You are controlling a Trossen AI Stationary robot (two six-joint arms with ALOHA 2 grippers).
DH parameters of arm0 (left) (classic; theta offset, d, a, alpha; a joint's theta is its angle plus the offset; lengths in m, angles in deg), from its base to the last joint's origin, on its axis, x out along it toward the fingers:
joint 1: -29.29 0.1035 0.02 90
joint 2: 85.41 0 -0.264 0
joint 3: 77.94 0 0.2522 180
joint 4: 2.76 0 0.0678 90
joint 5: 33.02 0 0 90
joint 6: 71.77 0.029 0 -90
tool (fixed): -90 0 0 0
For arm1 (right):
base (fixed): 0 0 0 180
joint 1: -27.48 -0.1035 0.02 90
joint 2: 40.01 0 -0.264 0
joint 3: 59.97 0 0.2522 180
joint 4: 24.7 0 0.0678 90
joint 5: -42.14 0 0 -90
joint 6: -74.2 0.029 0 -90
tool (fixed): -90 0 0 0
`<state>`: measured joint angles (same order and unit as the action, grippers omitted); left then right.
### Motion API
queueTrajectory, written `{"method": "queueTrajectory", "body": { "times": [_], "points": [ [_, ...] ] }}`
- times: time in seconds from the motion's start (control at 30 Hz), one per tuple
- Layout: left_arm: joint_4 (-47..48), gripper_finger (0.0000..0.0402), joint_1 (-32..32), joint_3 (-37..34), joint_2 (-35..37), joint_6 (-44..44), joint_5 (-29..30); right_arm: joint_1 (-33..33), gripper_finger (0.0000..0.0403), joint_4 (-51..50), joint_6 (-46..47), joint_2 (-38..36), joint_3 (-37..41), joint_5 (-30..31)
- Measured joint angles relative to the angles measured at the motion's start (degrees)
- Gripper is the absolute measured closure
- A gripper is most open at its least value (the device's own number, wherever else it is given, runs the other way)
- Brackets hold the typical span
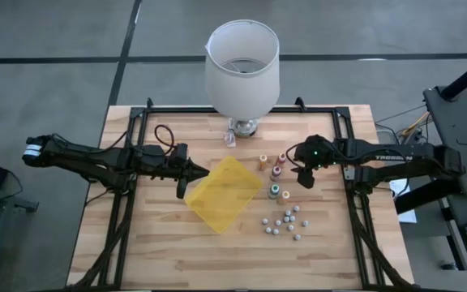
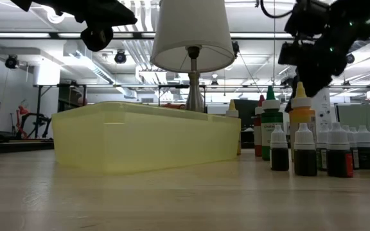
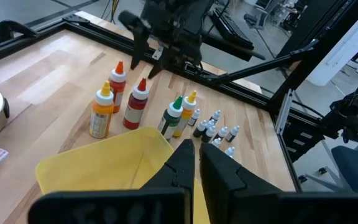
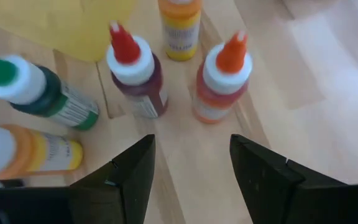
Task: Pick & Place food coloring
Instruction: Put the large orange food coloring bottle into the yellow bin
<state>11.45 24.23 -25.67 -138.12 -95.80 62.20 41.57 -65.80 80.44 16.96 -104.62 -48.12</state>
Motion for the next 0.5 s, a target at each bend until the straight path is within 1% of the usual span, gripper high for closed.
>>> {"method": "queueTrajectory", "body": {
  "times": [0.17,0.27,0.5],
  "points": [
    [0.02,0.0401,0.0,-0.07,0.0,0.02,0.0,0.0,0.0202,9.87,3.24,0.22,6.37,0.23],
    [0.01,0.0401,0.0,-0.16,0.02,0.02,0.0,0.02,0.0202,14.68,4.13,0.22,8.7,0.59],
    [0.0,0.0401,0.0,-0.2,0.02,0.04,0.89,0.07,0.0202,20.63,4.86,0.25,12.21,6.09]
  ]
}}
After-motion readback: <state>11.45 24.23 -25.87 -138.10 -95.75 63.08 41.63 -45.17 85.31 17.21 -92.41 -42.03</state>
